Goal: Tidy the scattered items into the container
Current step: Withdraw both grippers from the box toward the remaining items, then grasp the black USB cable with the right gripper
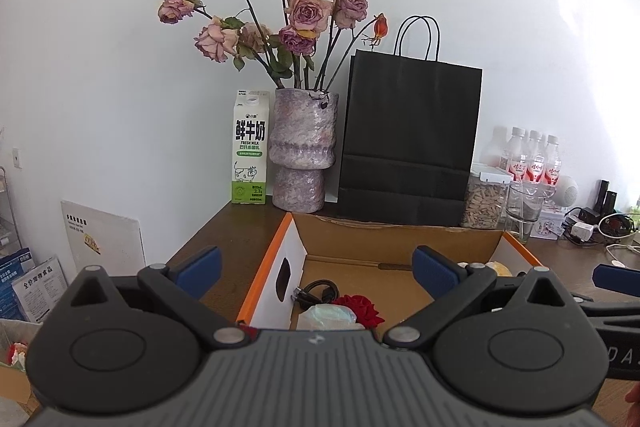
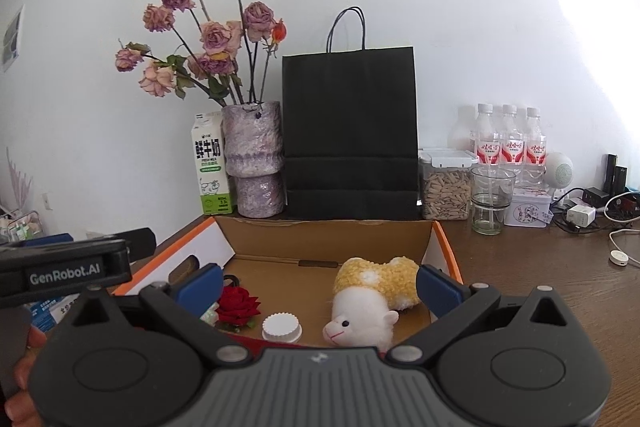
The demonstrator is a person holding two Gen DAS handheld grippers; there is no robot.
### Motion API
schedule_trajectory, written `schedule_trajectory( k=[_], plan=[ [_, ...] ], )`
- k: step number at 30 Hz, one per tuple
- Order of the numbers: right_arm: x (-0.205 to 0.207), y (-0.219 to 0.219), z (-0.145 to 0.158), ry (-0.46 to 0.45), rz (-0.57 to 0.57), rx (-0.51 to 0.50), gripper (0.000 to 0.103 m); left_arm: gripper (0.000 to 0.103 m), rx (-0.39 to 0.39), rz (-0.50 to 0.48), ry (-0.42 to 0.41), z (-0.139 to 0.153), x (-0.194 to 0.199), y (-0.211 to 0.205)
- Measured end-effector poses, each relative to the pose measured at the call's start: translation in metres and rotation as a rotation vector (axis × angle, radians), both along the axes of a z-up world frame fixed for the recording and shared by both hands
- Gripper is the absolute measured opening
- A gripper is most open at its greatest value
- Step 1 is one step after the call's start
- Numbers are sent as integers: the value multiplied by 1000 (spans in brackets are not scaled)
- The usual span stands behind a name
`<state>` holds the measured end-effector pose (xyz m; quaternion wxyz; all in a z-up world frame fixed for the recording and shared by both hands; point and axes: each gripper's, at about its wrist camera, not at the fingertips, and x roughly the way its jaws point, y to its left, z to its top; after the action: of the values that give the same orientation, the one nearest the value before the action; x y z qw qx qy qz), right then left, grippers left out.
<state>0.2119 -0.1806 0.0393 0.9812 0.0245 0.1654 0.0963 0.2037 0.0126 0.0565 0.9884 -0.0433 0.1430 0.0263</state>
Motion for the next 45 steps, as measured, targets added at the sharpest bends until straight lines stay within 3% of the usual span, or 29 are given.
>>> schedule_trajectory(
  k=[14, 35, 45],
  plan=[
    [-62, -7, -3, 7, 41, -24, 103, 103, 6, 0, 31, -4, -60, 10],
    [-144, -28, -42, 133, 16, -46, 103, 103, -12, 10, 77, -40, -153, 20],
    [-157, -26, -52, 161, 31, -40, 103, 103, 7, 1, 125, -52, -161, 14]
  ],
)
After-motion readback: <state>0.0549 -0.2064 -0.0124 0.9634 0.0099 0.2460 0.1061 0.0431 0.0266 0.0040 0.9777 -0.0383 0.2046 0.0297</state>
